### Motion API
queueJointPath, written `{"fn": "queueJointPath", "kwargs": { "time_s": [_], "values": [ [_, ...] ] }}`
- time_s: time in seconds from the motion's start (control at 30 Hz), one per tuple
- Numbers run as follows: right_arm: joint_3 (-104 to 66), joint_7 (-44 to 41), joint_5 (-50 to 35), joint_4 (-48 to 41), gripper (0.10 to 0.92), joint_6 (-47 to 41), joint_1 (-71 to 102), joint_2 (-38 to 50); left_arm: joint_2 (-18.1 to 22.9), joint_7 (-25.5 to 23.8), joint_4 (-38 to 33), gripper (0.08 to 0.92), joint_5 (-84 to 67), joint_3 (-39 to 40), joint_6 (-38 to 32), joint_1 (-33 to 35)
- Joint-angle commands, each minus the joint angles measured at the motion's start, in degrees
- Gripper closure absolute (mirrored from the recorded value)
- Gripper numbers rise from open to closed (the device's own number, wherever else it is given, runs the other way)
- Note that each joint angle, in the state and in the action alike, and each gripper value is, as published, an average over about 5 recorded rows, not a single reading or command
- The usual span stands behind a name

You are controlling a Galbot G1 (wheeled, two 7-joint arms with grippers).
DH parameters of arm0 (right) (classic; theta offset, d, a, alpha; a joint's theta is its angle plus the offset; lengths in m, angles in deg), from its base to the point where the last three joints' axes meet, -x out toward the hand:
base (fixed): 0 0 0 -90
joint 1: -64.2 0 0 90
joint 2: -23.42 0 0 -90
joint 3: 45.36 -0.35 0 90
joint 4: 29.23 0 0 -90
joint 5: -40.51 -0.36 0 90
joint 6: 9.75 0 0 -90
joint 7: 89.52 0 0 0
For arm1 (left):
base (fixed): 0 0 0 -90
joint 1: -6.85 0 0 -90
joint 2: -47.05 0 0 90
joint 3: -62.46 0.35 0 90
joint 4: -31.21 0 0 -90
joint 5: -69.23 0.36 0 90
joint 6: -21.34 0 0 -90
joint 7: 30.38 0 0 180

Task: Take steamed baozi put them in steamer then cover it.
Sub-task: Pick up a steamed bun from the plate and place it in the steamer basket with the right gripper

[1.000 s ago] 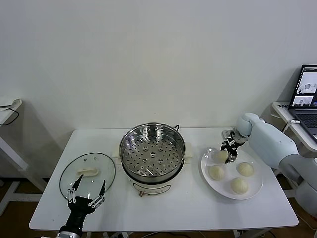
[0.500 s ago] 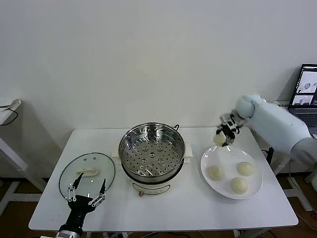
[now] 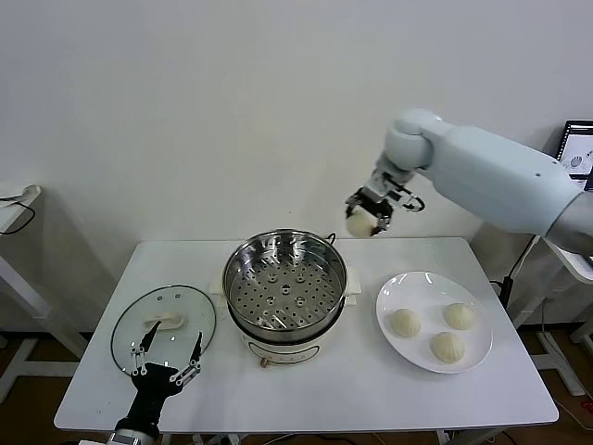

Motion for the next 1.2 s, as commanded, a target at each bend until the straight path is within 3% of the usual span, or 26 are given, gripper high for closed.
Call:
{"fn": "queueJointPath", "kwargs": {
  "time_s": [0.03,0.67,1.0,1.2],
  "values": [
    [3.2,0.92,4.99,1.36,0.318,6.97,0.25,-9.83,-0.06,0.05,-0.12,0.177,0.01,0.15,0.04,0.06],
    [-6.19,3.17,20.04,-24.87,0.309,14.69,14.69,-27.05,-0.05,0.16,0.39,0.177,-0.06,-0.81,-0.46,0.41],
    [-7.01,3.95,20.02,-26.87,0.256,15.57,15.48,-28.39,0.07,0.27,0.39,0.177,-0.06,-1.17,-0.76,0.47],
    [-7.16,2.93,17.19,-22.23,0.205,15.32,14.16,-25.28,0.16,0.29,0.12,0.177,-0.07,-1.38,-0.76,0.62]
  ]
}}
